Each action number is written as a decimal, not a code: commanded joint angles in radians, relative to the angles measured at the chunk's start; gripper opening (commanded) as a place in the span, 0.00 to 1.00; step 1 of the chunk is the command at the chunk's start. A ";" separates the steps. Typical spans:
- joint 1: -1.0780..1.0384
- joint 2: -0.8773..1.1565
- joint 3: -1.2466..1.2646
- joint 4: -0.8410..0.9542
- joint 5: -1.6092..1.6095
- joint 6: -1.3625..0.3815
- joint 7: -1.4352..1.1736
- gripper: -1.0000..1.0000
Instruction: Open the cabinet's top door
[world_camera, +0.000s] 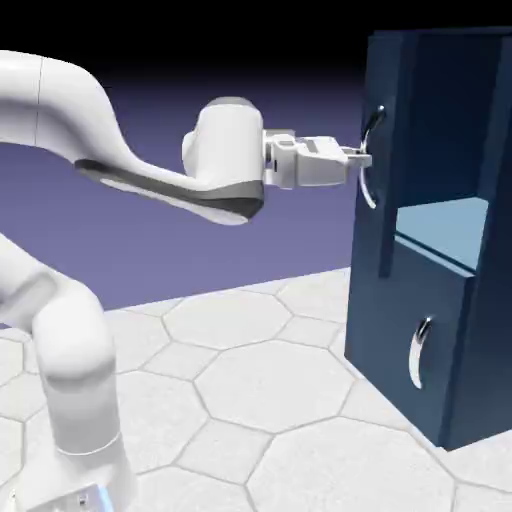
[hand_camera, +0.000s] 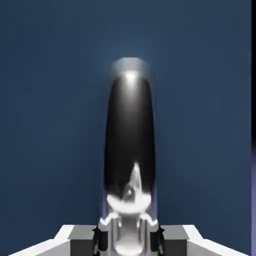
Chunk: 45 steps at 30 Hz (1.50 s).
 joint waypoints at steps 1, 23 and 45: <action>-0.036 -0.009 0.034 -0.006 0.024 0.005 -0.001 0.00; -0.301 -0.291 0.517 -0.137 0.778 -0.218 -0.350 0.00; -0.562 -0.227 1.170 0.352 1.339 -1.161 -0.489 0.00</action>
